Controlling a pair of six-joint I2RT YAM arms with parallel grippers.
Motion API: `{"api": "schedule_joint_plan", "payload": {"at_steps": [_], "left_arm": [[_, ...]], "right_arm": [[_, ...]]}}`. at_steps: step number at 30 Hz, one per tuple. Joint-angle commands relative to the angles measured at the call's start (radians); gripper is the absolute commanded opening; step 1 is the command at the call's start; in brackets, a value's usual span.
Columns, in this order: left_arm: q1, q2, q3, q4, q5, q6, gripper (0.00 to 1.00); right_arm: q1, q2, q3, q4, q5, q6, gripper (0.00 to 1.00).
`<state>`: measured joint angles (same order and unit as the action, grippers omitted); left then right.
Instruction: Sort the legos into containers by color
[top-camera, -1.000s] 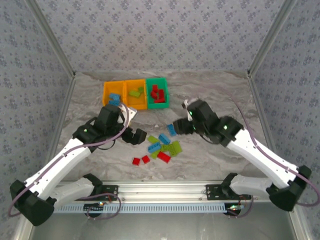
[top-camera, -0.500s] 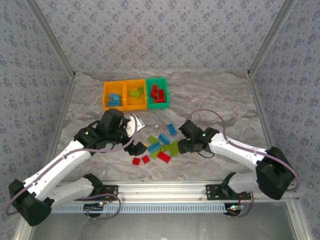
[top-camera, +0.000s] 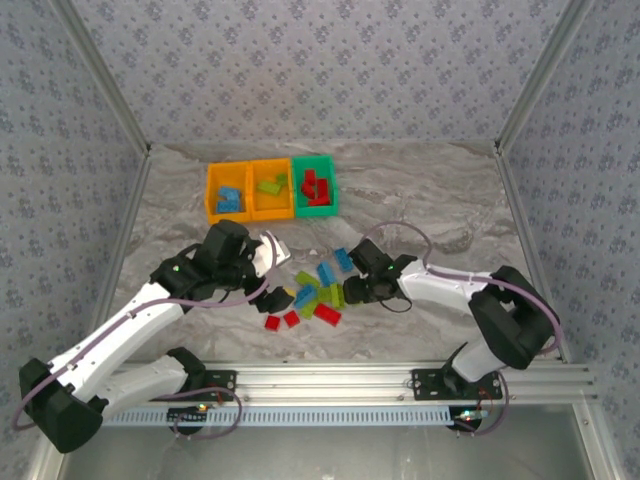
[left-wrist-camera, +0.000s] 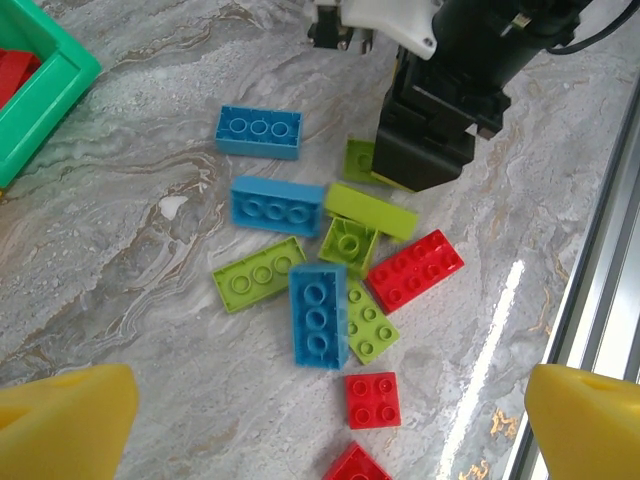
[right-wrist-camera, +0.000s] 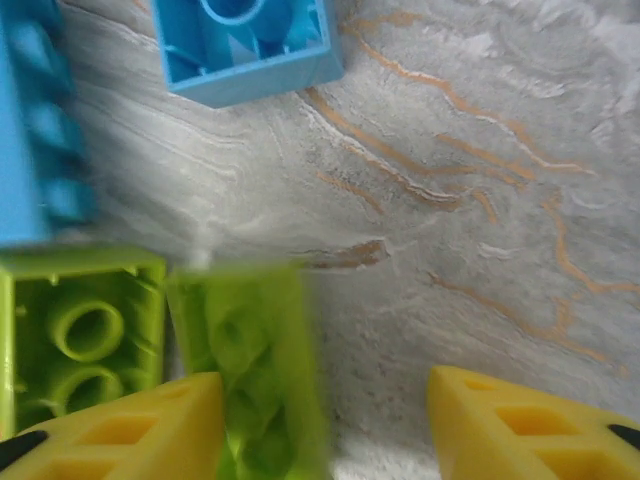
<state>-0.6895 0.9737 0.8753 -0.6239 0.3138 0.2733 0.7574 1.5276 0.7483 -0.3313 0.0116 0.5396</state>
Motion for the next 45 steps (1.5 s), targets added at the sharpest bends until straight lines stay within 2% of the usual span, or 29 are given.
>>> {"api": "schedule_joint_plan", "payload": {"at_steps": [1,7,11,13,16,20,24,27,30,38,41,43,45], "left_arm": [[-0.003,-0.024,-0.011,0.023,-0.006,0.025,0.99],[-0.004,-0.02,-0.016,0.02,-0.014,0.032,0.99],[-0.002,-0.021,-0.016,0.021,-0.031,0.034,0.99],[0.001,-0.023,-0.017,0.028,-0.058,0.026,0.99],[0.026,-0.034,-0.015,0.062,-0.142,-0.041,0.99],[0.127,-0.075,-0.007,0.133,-0.18,-0.187,0.99],[0.256,-0.115,-0.013,0.192,-0.177,-0.306,0.99],[0.313,-0.127,-0.01,0.182,-0.227,-0.344,0.99],[0.321,-0.139,-0.014,0.156,-0.305,-0.347,0.99],[0.318,-0.145,-0.034,0.149,-0.322,-0.335,0.99],[0.317,-0.141,-0.035,0.145,-0.337,-0.33,0.99],[0.316,-0.139,-0.036,0.145,-0.345,-0.326,0.99],[0.317,-0.136,-0.04,0.148,-0.346,-0.323,0.99]], "right_arm": [[0.008,0.049,-0.001,0.0,-0.021,0.019,0.52],[0.017,0.038,-0.005,-0.042,0.026,0.048,0.36],[0.019,-0.048,0.005,-0.091,0.072,0.078,0.21],[0.031,-0.11,0.026,-0.119,0.101,0.076,0.19],[0.067,-0.204,0.093,-0.161,0.164,0.049,0.11],[0.113,-0.229,0.248,-0.157,0.21,-0.011,0.1],[0.122,-0.081,0.463,-0.056,0.235,-0.102,0.11],[0.099,0.086,0.633,0.011,0.267,-0.169,0.11],[0.067,0.269,0.801,0.068,0.248,-0.22,0.11],[0.046,0.768,1.353,-0.014,0.211,-0.389,0.13],[0.049,0.896,1.55,-0.099,0.228,-0.429,0.2],[0.049,0.95,1.647,-0.149,0.239,-0.448,0.36],[0.048,0.973,1.702,-0.182,0.237,-0.454,0.44]]}}
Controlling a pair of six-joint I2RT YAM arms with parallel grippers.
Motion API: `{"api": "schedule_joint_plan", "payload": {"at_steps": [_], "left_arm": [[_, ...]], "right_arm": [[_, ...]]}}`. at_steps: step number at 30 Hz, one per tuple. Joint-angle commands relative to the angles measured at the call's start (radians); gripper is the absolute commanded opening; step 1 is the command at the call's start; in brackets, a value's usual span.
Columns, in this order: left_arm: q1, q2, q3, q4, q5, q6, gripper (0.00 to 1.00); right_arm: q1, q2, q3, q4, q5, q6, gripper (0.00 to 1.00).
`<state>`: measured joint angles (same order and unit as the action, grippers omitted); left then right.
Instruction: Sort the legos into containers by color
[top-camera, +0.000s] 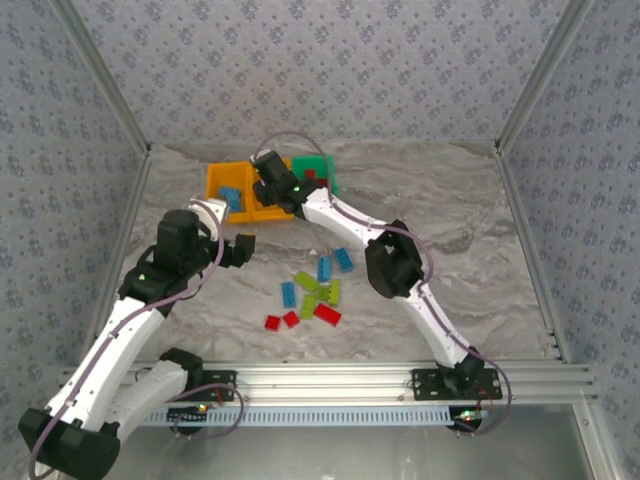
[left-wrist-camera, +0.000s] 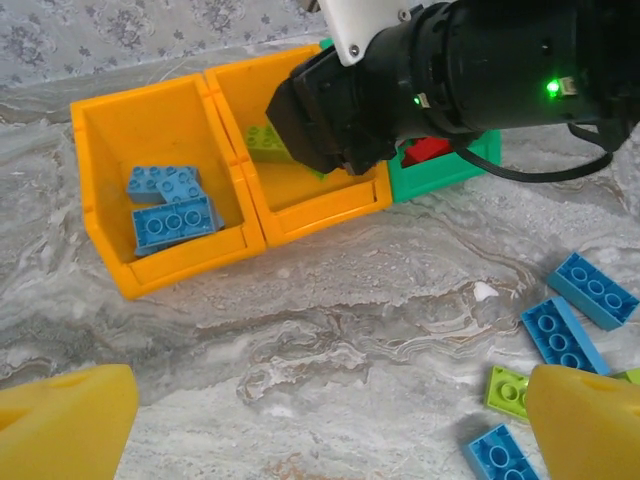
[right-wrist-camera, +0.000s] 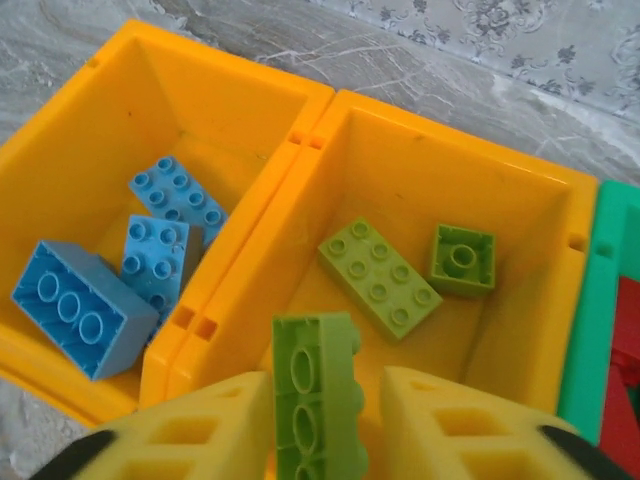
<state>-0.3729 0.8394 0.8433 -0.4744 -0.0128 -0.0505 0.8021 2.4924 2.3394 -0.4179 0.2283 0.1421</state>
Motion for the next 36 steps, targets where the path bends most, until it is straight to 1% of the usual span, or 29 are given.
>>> {"api": "schedule_joint_plan", "payload": {"at_steps": [1,3,6,7,9,11,13,16,18,20,22,23,24,26,28,30,32,35,36], "left_arm": [[0.0,0.001,-0.008,-0.002,-0.02,0.003,0.99],[0.0,0.015,-0.001,-0.013,-0.02,0.003,0.99],[0.0,0.026,0.003,-0.013,-0.022,-0.005,0.99],[0.0,0.028,0.004,-0.015,-0.02,-0.008,0.99],[0.0,0.033,0.011,-0.024,-0.018,-0.041,0.99],[0.0,0.055,0.057,-0.094,-0.016,-0.128,0.99],[-0.002,0.091,0.122,-0.191,-0.008,-0.259,0.98],[-0.029,0.164,0.18,-0.333,0.013,-0.449,0.9],[-0.083,0.219,0.198,-0.398,0.004,-0.578,0.85],[-0.169,0.257,0.181,-0.4,-0.013,-0.667,0.84],[-0.262,0.288,0.146,-0.355,-0.04,-0.729,0.83],[-0.299,0.307,0.123,-0.32,-0.053,-0.766,0.83],[-0.327,0.329,0.101,-0.284,-0.053,-0.789,0.82],[-0.354,0.382,0.065,-0.227,-0.044,-0.822,0.81],[-0.362,0.444,0.043,-0.174,-0.043,-0.828,0.8],[-0.366,0.516,0.037,-0.128,-0.037,-0.801,0.8],[-0.368,0.586,0.05,-0.089,-0.003,-0.749,0.8],[-0.376,0.721,0.122,-0.113,0.066,-0.691,0.79],[-0.388,0.756,0.145,-0.125,0.07,-0.682,0.79]], "right_arm": [[0.003,0.006,0.117,-0.103,0.014,-0.057,0.46],[0.003,-0.015,0.12,-0.118,0.001,-0.058,0.47],[0.003,-0.078,0.11,-0.176,-0.005,-0.052,0.42],[0.007,-0.115,0.091,-0.198,-0.003,-0.05,0.41],[0.014,-0.229,-0.014,-0.23,-0.008,-0.045,0.41],[0.022,-0.37,-0.151,-0.25,-0.031,-0.029,0.42],[0.031,-0.534,-0.323,-0.27,-0.059,0.006,0.43],[0.063,-0.788,-0.564,-0.324,-0.083,0.082,0.47],[0.101,-0.933,-0.699,-0.392,-0.106,0.136,0.6],[0.147,-1.056,-0.805,-0.466,-0.121,0.176,0.65],[0.217,-1.18,-0.917,-0.495,-0.073,0.2,0.7],[0.254,-1.247,-0.991,-0.494,-0.032,0.222,0.75],[0.273,-1.308,-1.054,-0.495,-0.018,0.25,0.82],[0.279,-1.414,-1.136,-0.505,-0.016,0.31,0.9],[0.279,-1.502,-1.226,-0.511,0.01,0.369,0.99],[0.278,-1.574,-1.282,-0.514,0.049,0.426,1.0],[0.264,-1.618,-1.319,-0.506,0.082,0.452,1.0],[0.209,-1.64,-1.345,-0.48,0.095,0.454,1.0],[0.184,-1.638,-1.345,-0.472,0.081,0.444,1.0]]}}
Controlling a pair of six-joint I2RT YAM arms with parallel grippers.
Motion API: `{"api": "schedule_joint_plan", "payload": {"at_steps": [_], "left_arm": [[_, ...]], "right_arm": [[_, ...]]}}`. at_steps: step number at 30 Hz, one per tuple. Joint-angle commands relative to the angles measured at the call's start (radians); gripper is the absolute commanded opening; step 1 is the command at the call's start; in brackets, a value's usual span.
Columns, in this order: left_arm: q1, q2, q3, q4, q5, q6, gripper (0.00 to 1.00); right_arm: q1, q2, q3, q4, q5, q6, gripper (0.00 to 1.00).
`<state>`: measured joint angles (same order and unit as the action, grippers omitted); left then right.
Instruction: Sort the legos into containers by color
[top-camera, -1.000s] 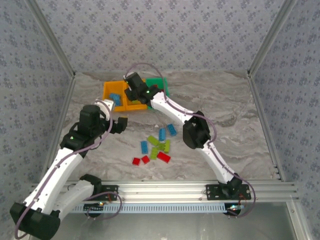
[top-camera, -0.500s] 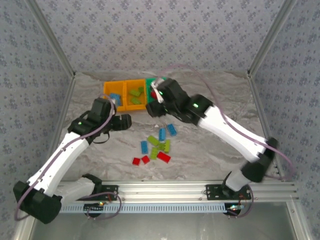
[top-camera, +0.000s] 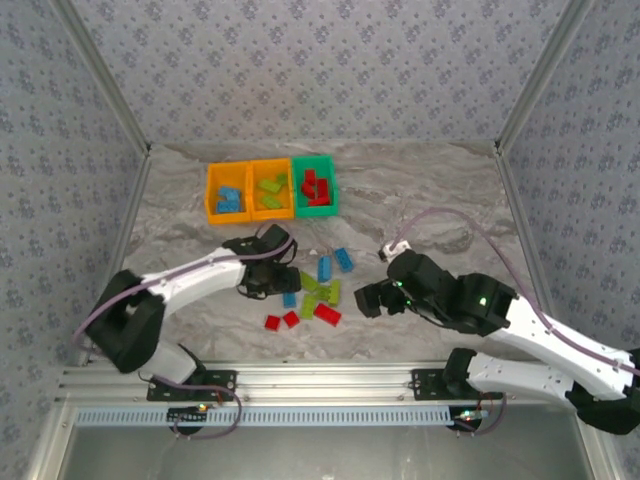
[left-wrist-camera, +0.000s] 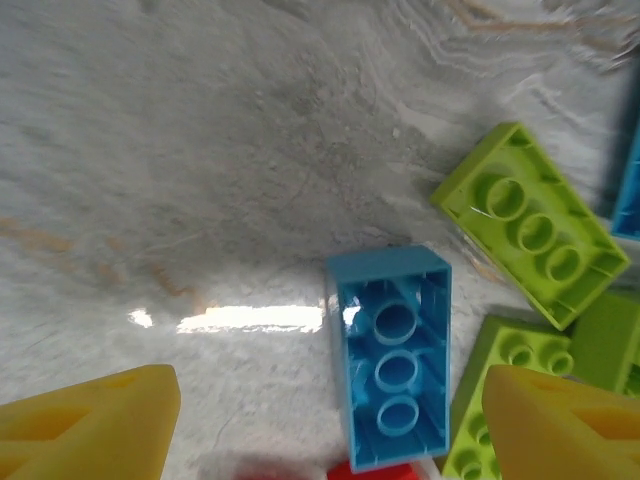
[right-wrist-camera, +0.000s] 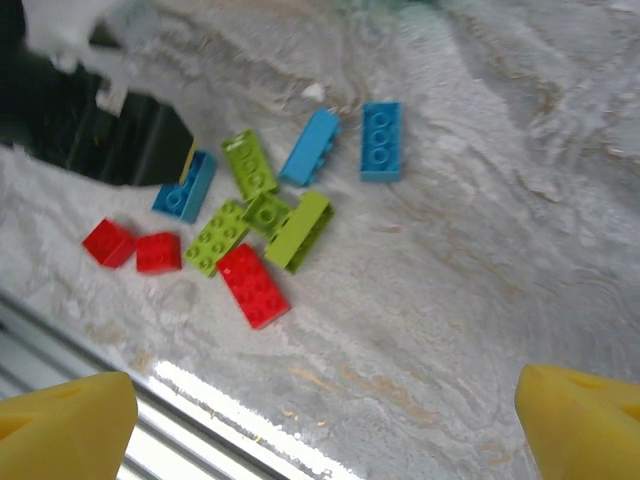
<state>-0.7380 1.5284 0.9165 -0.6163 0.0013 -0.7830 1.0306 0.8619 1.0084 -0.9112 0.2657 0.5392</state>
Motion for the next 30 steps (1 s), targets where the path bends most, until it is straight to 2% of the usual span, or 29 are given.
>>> {"api": "schedule_joint_plan", "payload": {"at_steps": [1,4,6,15,20,24,27,30], "left_arm": [[-0.036,0.087,0.081,0.021,0.05,0.058,0.79],[-0.064,0.14,0.087,0.045,0.052,0.046,0.72],[-0.07,0.173,0.085,0.048,0.052,0.027,0.63],[-0.071,0.167,0.129,-0.003,-0.003,0.009,0.25],[-0.046,0.086,0.226,-0.114,-0.076,0.054,0.2],[0.047,0.001,0.315,-0.153,-0.124,0.12,0.2],[0.163,-0.023,0.394,-0.145,-0.19,0.199,0.2],[0.317,0.015,0.458,-0.07,-0.156,0.264,0.2]], "right_arm": [[-0.068,-0.002,-0.016,0.026,0.027,0.04,1.0],[-0.146,0.016,-0.008,0.025,-0.03,0.023,1.0],[-0.178,0.024,-0.002,0.015,-0.059,0.018,1.0],[-0.179,0.032,-0.003,0.004,-0.207,-0.004,1.0],[-0.162,0.049,0.024,0.029,-0.211,0.001,1.0],[-0.143,0.06,0.039,0.094,-0.217,0.002,1.0],[-0.122,0.073,0.039,0.149,-0.208,0.003,1.0],[-0.113,0.09,0.043,0.165,-0.181,0.008,1.0]]}}
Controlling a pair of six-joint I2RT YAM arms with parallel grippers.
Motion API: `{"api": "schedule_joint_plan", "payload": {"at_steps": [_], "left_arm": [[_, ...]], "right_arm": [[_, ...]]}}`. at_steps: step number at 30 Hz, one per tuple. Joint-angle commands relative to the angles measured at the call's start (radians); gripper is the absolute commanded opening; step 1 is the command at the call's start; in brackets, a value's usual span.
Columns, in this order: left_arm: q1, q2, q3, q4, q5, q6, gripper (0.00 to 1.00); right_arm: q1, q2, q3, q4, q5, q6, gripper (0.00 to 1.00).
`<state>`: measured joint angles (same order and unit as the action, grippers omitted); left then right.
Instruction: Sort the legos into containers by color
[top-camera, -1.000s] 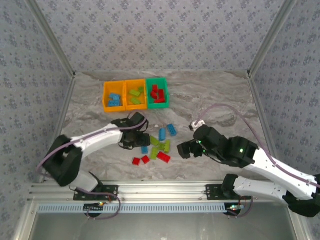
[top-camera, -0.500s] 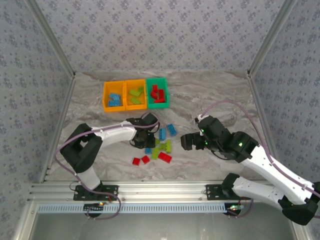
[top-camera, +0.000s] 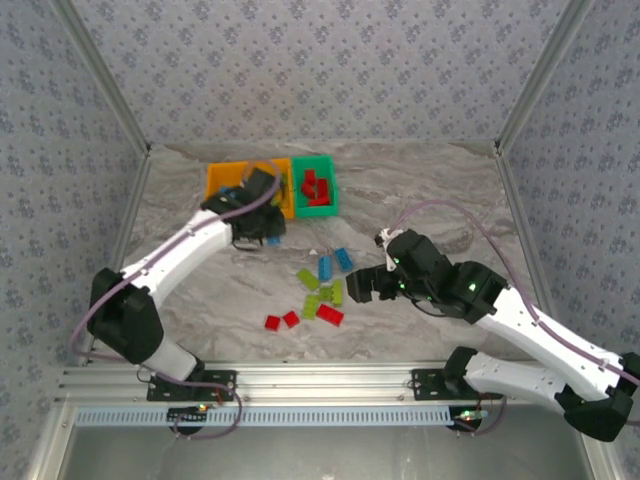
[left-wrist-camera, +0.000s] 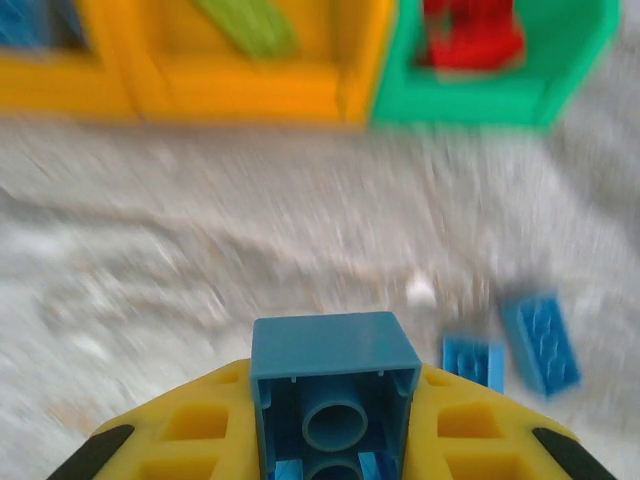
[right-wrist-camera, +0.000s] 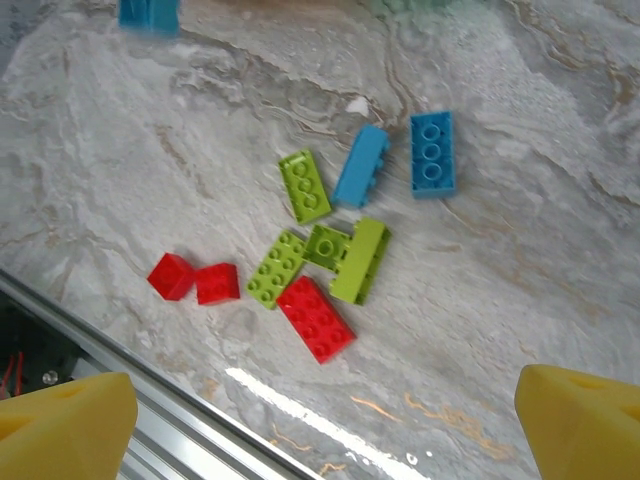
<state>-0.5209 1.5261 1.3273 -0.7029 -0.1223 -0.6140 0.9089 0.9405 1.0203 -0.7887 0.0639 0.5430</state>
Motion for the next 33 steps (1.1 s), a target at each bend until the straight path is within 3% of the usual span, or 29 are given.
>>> {"api": "schedule_joint_plan", "payload": {"at_steps": [1,5,9,14,17,21,25,29,33], "left_arm": [[0.151,0.048,0.072,0.055,-0.016,0.114,0.2],[0.292,0.234,0.233,0.059,-0.007,0.143,0.2],[0.366,0.384,0.361,0.105,0.062,0.128,0.22],[0.392,0.544,0.606,0.009,0.069,0.151,0.49],[0.391,0.542,0.668,-0.046,0.046,0.147,0.55],[0.384,0.398,0.563,-0.045,0.07,0.104,0.66],[0.312,0.117,0.325,0.068,0.12,0.11,0.71],[0.196,-0.155,0.131,0.128,0.138,0.218,0.8],[0.097,-0.387,-0.035,0.149,0.21,0.389,0.89]], "right_arm": [[0.011,0.015,0.034,0.039,0.028,0.007,1.0],[0.032,0.017,0.043,0.003,0.066,0.022,1.0],[0.058,-0.001,0.03,-0.013,0.107,0.038,1.0],[0.089,-0.014,0.016,-0.04,0.142,0.065,1.0],[0.102,-0.025,0.001,-0.048,0.174,0.078,1.0],[0.101,-0.027,-0.023,-0.034,0.217,0.141,1.0],[0.09,0.028,-0.032,0.024,0.21,0.163,1.0],[0.068,0.132,-0.022,0.06,0.179,0.188,0.99],[0.015,0.241,-0.052,0.161,0.051,0.193,0.98]]}}
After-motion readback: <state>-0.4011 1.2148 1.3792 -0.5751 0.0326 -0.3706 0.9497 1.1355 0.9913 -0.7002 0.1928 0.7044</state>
